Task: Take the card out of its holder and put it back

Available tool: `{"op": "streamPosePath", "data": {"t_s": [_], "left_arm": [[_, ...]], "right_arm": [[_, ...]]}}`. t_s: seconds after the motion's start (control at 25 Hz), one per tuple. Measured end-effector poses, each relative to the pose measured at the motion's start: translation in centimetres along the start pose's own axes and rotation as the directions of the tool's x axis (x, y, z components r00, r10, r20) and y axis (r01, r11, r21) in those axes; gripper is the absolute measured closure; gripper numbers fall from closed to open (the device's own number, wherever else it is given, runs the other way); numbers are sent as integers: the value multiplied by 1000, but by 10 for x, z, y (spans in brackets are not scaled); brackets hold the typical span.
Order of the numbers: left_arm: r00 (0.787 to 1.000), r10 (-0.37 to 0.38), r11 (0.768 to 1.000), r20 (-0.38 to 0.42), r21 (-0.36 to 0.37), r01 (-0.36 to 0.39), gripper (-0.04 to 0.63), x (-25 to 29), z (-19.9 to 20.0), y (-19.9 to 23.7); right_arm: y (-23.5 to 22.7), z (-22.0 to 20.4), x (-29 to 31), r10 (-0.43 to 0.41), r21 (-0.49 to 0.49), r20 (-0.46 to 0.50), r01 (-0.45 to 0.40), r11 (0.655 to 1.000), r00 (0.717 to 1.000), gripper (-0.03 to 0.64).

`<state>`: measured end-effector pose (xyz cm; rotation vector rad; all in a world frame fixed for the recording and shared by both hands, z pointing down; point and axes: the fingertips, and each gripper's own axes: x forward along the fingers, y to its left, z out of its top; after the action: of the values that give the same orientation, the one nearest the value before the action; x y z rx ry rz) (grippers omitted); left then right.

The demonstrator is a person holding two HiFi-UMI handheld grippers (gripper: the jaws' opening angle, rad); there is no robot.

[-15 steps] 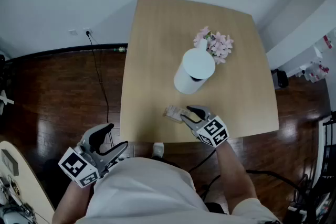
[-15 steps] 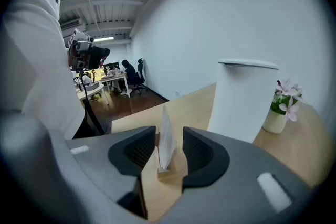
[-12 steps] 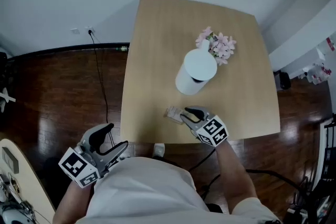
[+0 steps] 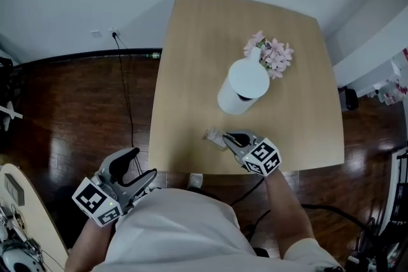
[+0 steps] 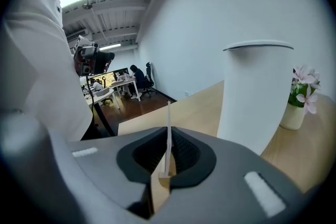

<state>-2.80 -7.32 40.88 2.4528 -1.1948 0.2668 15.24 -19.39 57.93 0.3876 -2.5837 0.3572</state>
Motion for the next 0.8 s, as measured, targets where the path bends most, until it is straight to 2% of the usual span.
{"op": "streamPosePath", "data": {"t_s": [0.32,0.8], "left_arm": [[1000,-18,1000,-10,3,18,311,-1,-2,3],[997,-70,997,19,16,69,311,-22,-3,11]], "right_arm": [[-3,14,-8,-3,25,31,2,1000,999,595],[8,66,-37,-76,-35,63,79,996,995,595]]}}
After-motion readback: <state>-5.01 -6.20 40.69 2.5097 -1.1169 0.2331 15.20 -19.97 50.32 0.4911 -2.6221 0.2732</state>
